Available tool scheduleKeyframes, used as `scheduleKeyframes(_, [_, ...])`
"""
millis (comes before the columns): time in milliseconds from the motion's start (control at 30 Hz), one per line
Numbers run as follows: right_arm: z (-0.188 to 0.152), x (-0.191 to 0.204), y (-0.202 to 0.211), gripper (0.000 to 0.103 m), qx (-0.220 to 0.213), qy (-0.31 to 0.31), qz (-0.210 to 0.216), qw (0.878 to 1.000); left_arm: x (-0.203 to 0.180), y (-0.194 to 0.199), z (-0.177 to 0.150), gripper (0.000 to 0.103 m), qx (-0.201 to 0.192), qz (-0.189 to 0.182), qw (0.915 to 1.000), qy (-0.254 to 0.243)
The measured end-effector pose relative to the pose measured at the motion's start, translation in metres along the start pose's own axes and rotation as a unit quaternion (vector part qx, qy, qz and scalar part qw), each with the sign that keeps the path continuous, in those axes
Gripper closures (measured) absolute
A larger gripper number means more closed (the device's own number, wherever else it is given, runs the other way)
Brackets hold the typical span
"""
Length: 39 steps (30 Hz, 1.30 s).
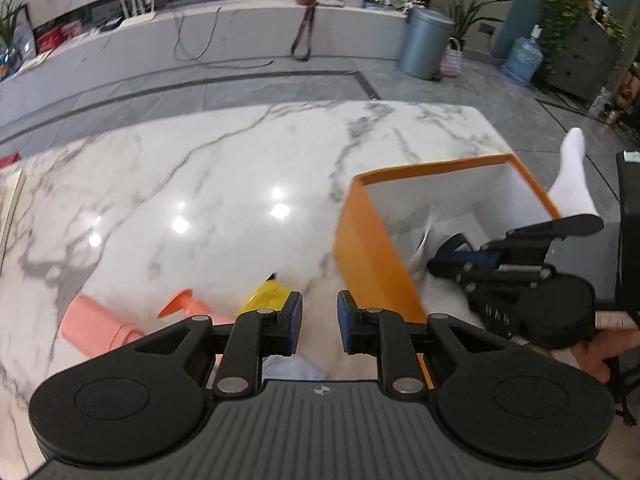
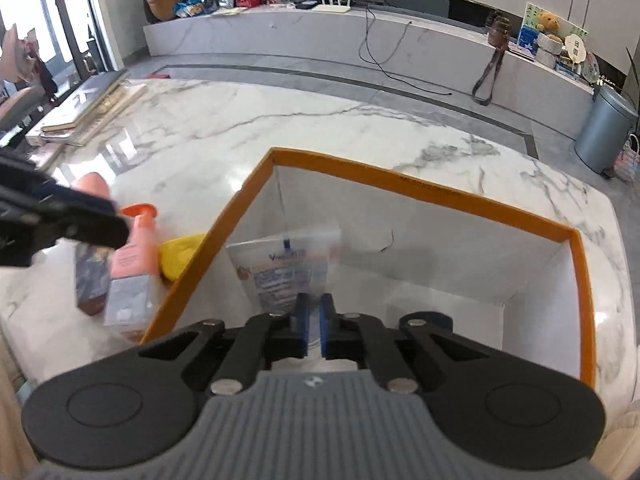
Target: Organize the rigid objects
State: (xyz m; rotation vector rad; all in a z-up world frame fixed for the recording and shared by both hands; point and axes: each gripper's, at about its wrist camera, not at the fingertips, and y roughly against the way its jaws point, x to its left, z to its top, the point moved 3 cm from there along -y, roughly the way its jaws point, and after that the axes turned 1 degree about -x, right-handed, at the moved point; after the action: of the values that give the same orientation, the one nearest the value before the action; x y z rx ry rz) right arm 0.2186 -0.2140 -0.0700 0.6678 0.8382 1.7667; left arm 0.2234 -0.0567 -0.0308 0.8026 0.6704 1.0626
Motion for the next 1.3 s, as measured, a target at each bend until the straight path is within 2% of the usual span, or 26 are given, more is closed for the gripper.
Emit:
scheduleKeyframes(200, [0.005, 0.002, -0.021, 0.102, 0.016, -0.007, -0.014, 1.0, 0.018, -0.002, -0.008, 0.08, 0.005, 0.002, 0.9999, 0.012])
scheduleKeyframes(333, [0.005, -0.002, -0.021, 0.101, 0.024, -0.021, -0.016, 0.999, 0.025, -0.005, -0.012, 0.08, 0.009, 0.001, 0.9998, 0.015])
scheduleKeyframes(400, [0.006, -0.002, -0.014, 0.095, 0.02, -0.025, -0.007, 0.999, 0.028, -0.005, -0.015, 0.08, 0.01, 0.0, 0.9998, 0.014])
scheduleKeyframes(667, [-0.008, 0.013, 0.004, 0.094, 0.045, 0.021, 0.009, 0.999, 0.035, -0.005, -0.024, 0.078, 0.014, -0.002, 0.9997, 0.019])
scheduleKeyframes(800, [-0.017, 0.024, 0.002, 0.087, 0.055, 0.044, 0.014, 0.997, 0.035, -0.002, -0.027, 0.078, 0.015, -0.002, 0.9997, 0.017])
scheduleKeyframes(1233, [0.01, 0.012, -0.027, 0.086, 0.027, 0.036, -0.021, 0.999, 0.049, 0.008, -0.027, 0.078, 0.008, 0.011, 0.9996, 0.026])
scheduleKeyframes(1267, [0.01, 0.01, -0.028, 0.084, 0.026, 0.033, -0.018, 0.999, 0.049, 0.007, -0.027, 0.078, 0.009, 0.01, 0.9996, 0.025])
scheduleKeyframes(1300, [0.011, 0.009, -0.028, 0.078, 0.024, 0.029, -0.014, 0.999, 0.05, 0.007, -0.027, 0.078, 0.009, 0.01, 0.9996, 0.025])
